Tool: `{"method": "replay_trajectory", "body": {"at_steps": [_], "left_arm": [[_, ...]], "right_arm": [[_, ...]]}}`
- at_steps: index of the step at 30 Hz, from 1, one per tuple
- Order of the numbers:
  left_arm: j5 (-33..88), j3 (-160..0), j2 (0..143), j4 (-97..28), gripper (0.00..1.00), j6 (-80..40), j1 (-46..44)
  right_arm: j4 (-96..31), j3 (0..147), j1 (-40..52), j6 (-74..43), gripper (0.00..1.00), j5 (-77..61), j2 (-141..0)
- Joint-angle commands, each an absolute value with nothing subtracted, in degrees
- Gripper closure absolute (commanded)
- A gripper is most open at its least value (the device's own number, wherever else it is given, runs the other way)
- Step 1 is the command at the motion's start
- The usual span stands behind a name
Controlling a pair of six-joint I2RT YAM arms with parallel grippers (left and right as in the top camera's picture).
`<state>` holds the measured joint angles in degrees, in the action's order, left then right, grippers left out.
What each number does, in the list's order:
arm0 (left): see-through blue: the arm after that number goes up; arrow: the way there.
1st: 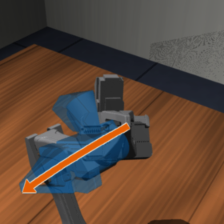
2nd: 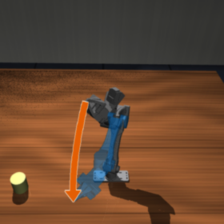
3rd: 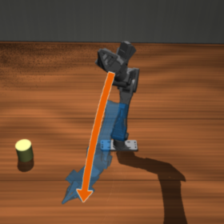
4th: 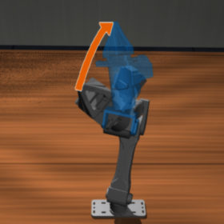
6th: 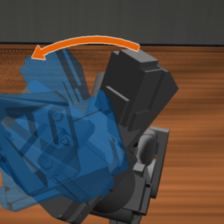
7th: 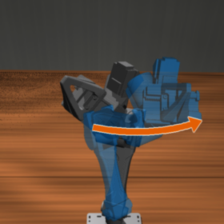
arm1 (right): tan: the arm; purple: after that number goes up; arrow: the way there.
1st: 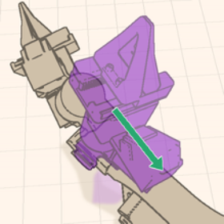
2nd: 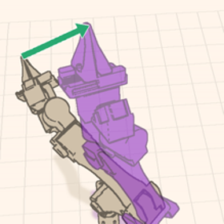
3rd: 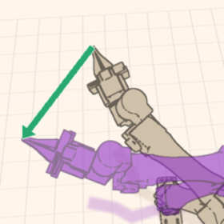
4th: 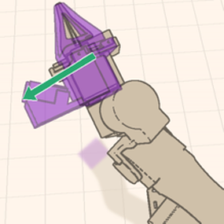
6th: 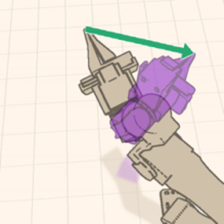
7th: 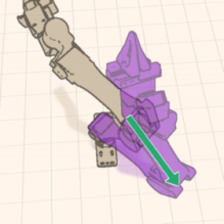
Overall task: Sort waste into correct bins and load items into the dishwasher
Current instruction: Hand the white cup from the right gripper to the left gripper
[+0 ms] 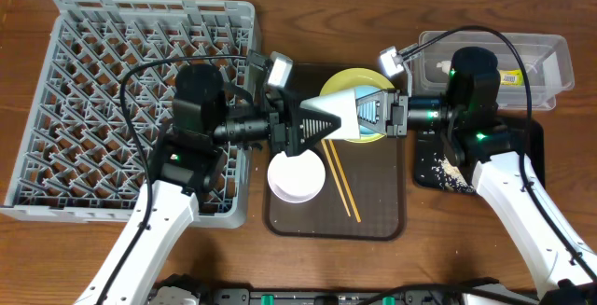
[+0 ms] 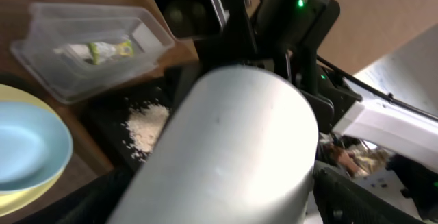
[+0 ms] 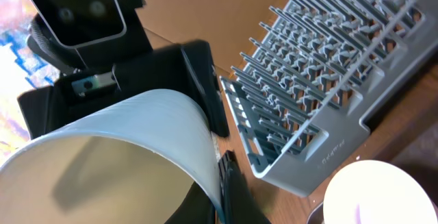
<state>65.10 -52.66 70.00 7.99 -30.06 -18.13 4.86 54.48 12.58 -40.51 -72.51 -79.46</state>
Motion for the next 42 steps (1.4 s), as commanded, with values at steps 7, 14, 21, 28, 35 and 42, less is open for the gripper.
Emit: {"method": "replay_trajectory", "body": {"at_steps": [7, 14, 21, 28, 35, 42], "left_arm": [[69.0, -53.7, 70.0, 8.5, 0.14, -30.8, -19.1], [69.1, -53.7, 70.0, 11.1, 0.26, -30.8, -19.1], [69.0, -53.7, 70.0, 11.1, 0.27, -30.7, -19.1], [69.0, -53.7, 70.0, 11.1, 0.38, -29.6, -19.1], [68.3, -53.7, 70.0, 11.0, 0.41, -25.4, -18.9], [66.4, -53.7, 70.0, 11.0, 0.28, -25.1, -18.9]], "right_arm": [[7.9, 55.1, 13.2, -43.9, 0.99, -72.9, -79.1], [7.8, 55.1, 13.2, -43.9, 0.99, -72.9, -79.1], [7.4, 55.1, 13.3, -43.9, 0.99, -73.0, -79.1], [7.2, 55.1, 13.3, -43.9, 0.96, -73.2, -79.1], [7.3, 55.1, 13.2, -43.9, 0.92, -74.0, -79.1], [7.3, 55.1, 13.2, -43.9, 0.99, -74.0, -79.1]]}}
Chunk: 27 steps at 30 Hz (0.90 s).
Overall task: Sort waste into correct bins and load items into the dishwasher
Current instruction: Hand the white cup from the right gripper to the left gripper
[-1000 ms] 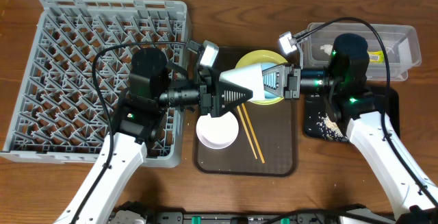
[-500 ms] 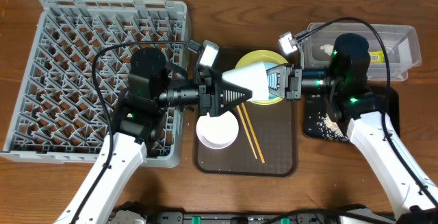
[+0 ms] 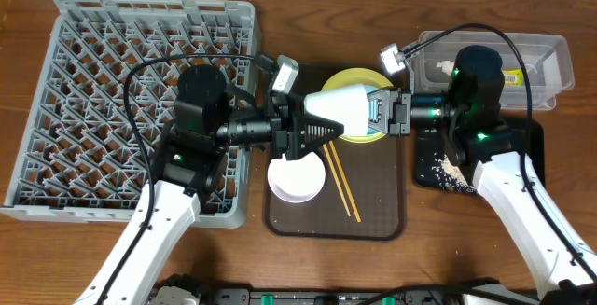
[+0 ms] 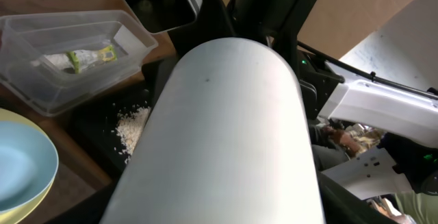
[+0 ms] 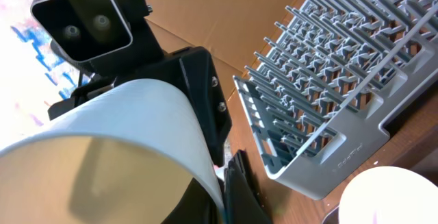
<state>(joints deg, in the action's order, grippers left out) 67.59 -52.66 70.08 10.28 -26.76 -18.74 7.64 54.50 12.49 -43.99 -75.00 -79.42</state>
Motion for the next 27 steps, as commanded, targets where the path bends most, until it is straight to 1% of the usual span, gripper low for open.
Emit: {"method": "replay_trajectory", "body": {"at_steps": [1, 4, 8, 20, 25, 26, 27], "left_arm": [[66.4, -53.7, 70.0, 11.1, 0.28, -25.1, -18.9], [66.4, -53.7, 70.0, 11.3, 0.25, -25.1, -18.9], [66.4, -53.7, 70.0, 12.7, 0.23, -25.1, -18.9], [66.4, -53.7, 70.0, 14.9, 0.23, -25.1, -16.6], [66.5, -53.7, 70.0, 14.9, 0.23, -25.6, -16.4], [66.5, -53.7, 70.0, 14.9, 0.24, -25.6, -16.4], [66.5, -53.7, 70.0, 14.9, 0.28, -25.6, -16.4]], "right_arm": [[7.3, 55.1, 13.2, -43.9, 0.99, -74.0, -79.1], [7.3, 55.1, 13.2, -43.9, 0.99, -74.0, -79.1], [7.2, 55.1, 13.1, -43.9, 0.99, -74.0, -79.1], [7.0, 55.1, 13.1, -43.9, 0.99, -75.3, -79.1], [7.0, 55.1, 13.1, -43.9, 0.99, -75.3, -79.1], [7.0, 55.1, 13.1, -43.9, 0.99, -75.3, -79.1], [7.0, 55.1, 13.1, -43.9, 0.99, -75.3, -79.1]]}}
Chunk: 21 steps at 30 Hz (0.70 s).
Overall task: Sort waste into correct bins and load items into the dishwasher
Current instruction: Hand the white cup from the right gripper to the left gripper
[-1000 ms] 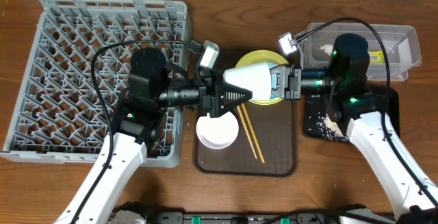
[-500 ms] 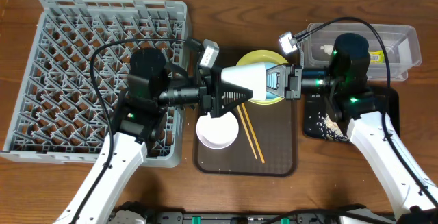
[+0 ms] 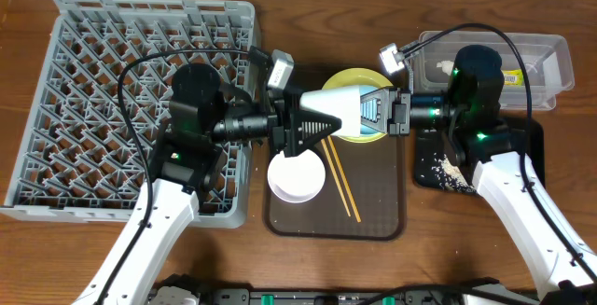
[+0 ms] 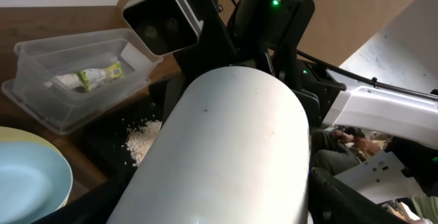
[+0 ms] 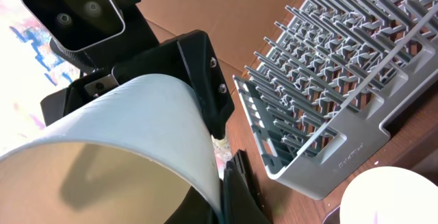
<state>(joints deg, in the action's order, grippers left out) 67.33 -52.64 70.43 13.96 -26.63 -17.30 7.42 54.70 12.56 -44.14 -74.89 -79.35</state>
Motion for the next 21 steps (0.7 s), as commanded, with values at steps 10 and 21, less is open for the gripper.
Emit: {"method": "replay_trajectory", "body": {"at_steps": [10, 21], "left_arm": [[66.5, -53.7, 70.0, 14.9, 0.51, -25.6, -16.4], [66.2, -53.7, 70.0, 12.8, 0.59, -20.4, -14.5]], "right_arm": [[7.0, 55.1, 13.1, -43.9, 0.92, -75.3, -79.1], [7.0, 55.1, 13.1, -43.1, 0.71, -75.3, -79.1]]}}
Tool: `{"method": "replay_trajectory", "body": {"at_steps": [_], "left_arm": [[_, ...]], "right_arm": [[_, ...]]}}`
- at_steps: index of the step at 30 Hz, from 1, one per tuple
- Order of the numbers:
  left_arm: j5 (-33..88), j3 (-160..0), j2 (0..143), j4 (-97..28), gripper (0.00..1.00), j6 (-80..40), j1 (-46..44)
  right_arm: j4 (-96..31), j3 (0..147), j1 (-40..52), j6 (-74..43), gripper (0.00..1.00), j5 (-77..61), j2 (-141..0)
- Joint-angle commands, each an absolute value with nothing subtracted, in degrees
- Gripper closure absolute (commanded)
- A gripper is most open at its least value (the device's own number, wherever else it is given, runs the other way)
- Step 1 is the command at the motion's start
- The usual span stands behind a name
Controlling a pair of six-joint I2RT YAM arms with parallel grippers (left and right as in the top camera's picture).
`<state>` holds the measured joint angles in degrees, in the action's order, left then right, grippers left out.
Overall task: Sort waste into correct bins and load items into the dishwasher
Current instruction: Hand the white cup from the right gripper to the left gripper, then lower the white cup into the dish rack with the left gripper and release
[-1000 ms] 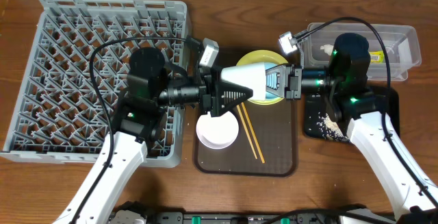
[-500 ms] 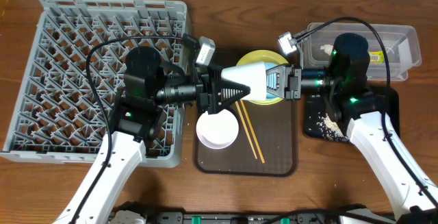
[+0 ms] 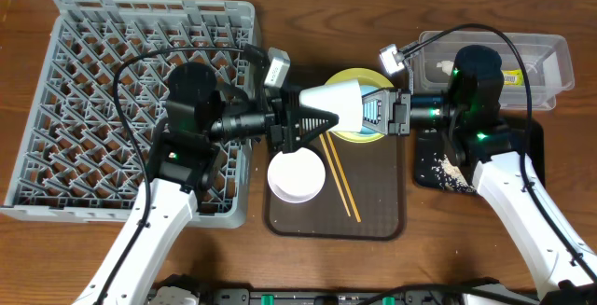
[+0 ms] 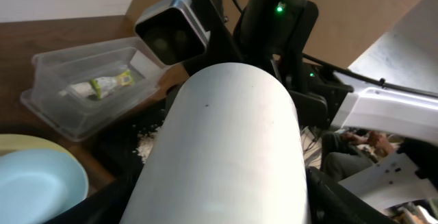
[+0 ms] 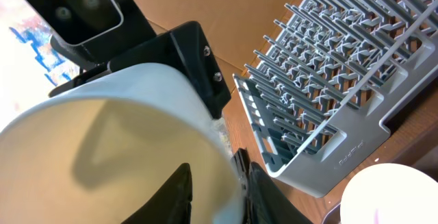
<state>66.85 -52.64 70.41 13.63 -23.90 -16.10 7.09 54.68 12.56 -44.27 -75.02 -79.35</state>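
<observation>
A white cup [image 3: 334,103] lies on its side in the air above the brown tray [image 3: 378,214], between my two arms. My left gripper [image 3: 297,118] is shut on the cup's body, which fills the left wrist view [image 4: 226,148]. My right gripper [image 3: 383,112] faces the cup's mouth [image 5: 123,142]. It is open, with one finger [image 5: 183,193] inside the rim and the other finger [image 5: 263,193] outside. The grey dish rack [image 3: 154,4] stands at the left.
On the tray are a white bowl [image 3: 297,176], chopsticks [image 3: 340,179] and a yellow plate [image 3: 347,83] with a blue dish [image 4: 41,183] on it. A clear container [image 3: 536,48] with a wrapper is at the back right. A black bin [image 3: 438,170] holds rice.
My right gripper's fingers have come apart off the cup's rim. The cup, in the left gripper, has shifted slightly to the left.
At each earlier moment both grippers were shut on the cup, held sideways over the tray: the left on its body, the right on its rim. It barely moved between them. Now only the left gripper grips it.
</observation>
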Motion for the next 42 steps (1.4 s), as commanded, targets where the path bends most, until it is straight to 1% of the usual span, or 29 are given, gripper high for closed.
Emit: {"method": "replay_trajectory", "body": {"at_steps": [1, 3, 6, 8, 11, 13, 18, 23, 26, 30, 33, 36, 42], "left_arm": [[65.8, -53.7, 70.0, 11.6, 0.6, -19.9, -13.6], [64.6, -53.7, 70.0, 8.9, 0.62, -19.5, -11.5], [64.4, -53.7, 70.0, 5.5, 0.62, -17.6, -7.8], [64.0, -53.7, 70.0, 4.0, 0.62, -17.6, -6.0], [61.6, -53.7, 70.0, 0.1, 0.63, -14.7, -3.1], [56.8, -53.7, 69.9, -4.3, 0.63, -13.5, -1.4], [48.2, -53.8, 68.8, -13.8, 0.64, -11.2, 3.5], [39.2, -56.1, 65.6, -26.5, 0.66, -10.9, 10.5], [29.2, -58.3, 64.4, -36.6, 0.66, -10.1, 13.7], [16.4, -59.3, 64.4, -47.8, 0.66, -10.1, 15.0], [10.3, -59.3, 65.1, -54.0, 0.66, -10.1, 15.0], [9.3, -59.3, 66.2, -57.5, 0.66, -9.8, 15.0], [8.7, -59.3, 69.8, -57.9, 0.66, -9.7, 15.0]], "right_arm": [[7.0, 55.1, 13.1, -42.7, 0.69, -75.3, -79.1], [6.8, 55.1, 12.9, -42.5, 0.65, -74.8, -79.1], [5.5, 55.1, 12.0, -40.0, 0.62, -72.0, -79.1], [2.4, 55.1, 11.6, -37.6, 0.6, -67.9, -79.1], [-6.4, 55.1, 11.6, -29.9, 0.59, -56.6, -79.1], [-12.5, 55.1, 11.5, -26.0, 0.59, -48.1, -79.1], [-19.7, 55.5, 10.6, -20.5, 0.59, -41.1, -78.7], [-34.0, 60.8, 9.3, -13.4, 0.6, -31.8, -78.1], [-45.1, 66.6, 9.3, -9.0, 0.6, -24.3, -78.1], [-54.5, 71.6, 9.3, -7.4, 0.59, -18.6, -78.1], [-56.8, 72.5, 9.3, -5.7, 0.59, -18.0, -78.1], [-57.4, 72.4, 9.3, -5.7, 0.59, -18.0, -78.1], [-57.9, 72.4, 9.4, -5.7, 0.59, -18.0, -78.1]]}}
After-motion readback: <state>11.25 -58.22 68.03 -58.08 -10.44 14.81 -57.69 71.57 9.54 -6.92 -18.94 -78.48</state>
